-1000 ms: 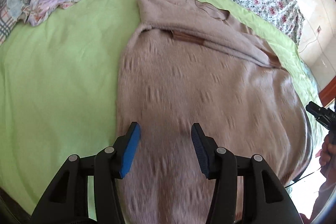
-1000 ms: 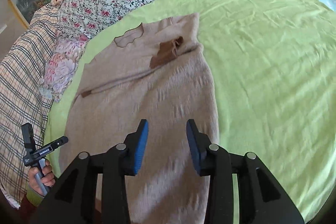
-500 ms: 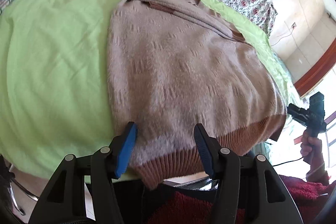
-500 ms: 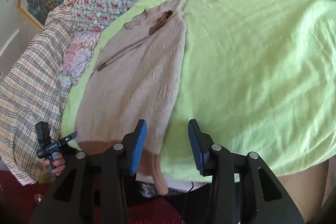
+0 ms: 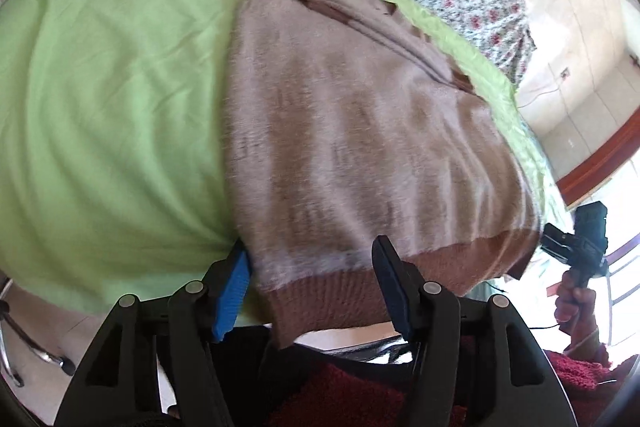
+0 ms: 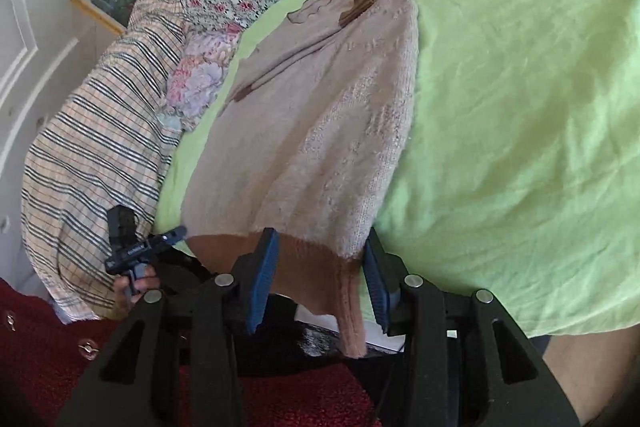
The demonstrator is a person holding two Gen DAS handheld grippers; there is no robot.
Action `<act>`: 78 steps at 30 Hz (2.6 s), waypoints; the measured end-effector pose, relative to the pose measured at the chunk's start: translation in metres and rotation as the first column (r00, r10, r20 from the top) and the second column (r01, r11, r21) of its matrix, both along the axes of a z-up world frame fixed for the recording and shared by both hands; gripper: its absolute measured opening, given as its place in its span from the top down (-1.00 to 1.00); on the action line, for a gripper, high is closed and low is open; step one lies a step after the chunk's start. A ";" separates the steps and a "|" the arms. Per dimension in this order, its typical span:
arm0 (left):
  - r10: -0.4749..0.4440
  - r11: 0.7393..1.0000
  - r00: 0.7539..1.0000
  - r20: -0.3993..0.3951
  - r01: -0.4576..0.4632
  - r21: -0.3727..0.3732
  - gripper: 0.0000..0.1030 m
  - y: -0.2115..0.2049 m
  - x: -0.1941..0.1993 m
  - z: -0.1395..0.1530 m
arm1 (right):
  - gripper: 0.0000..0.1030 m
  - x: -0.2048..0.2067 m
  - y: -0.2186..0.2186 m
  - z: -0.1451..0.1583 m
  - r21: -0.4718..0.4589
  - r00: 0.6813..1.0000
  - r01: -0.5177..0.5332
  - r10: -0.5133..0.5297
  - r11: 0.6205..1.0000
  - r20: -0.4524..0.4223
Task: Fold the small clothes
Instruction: 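Grasp the brown ribbed hem with the right gripper while the left gripper grasps it too, then lift the hem with both grippers and fold it toward the collar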
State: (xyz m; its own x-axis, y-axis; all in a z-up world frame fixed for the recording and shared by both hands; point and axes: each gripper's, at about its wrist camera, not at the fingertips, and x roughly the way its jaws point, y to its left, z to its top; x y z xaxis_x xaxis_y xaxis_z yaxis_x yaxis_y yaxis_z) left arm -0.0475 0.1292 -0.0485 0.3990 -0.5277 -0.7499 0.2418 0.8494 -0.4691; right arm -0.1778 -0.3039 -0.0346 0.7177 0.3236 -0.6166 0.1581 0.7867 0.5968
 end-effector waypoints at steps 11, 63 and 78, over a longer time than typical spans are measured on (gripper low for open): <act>-0.131 0.989 0.991 0.000 0.130 -0.071 0.81 0.004 0.007 -0.011 | 0.81 0.001 0.004 -0.002 -0.029 0.997 -0.045 0.047 0.999 0.053; 0.110 0.977 0.952 0.286 -0.050 -0.209 0.89 -0.033 0.286 0.119 | 0.85 0.250 -0.142 0.102 0.054 0.955 0.149 -0.158 0.987 0.251; 0.134 0.985 0.988 0.080 -0.123 -0.123 0.77 -0.052 0.370 0.019 | 0.75 0.292 -0.179 0.039 0.000 0.956 0.292 -0.292 0.956 0.030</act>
State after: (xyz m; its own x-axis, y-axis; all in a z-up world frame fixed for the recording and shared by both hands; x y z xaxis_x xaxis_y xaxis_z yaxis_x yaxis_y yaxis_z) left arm 0.3223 0.0776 -0.0295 0.5303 -0.5504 -0.6448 0.1787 0.8161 -0.5496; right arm 0.1141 -0.4833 0.0040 0.7983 0.0945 -0.5949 0.3641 0.7110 0.6016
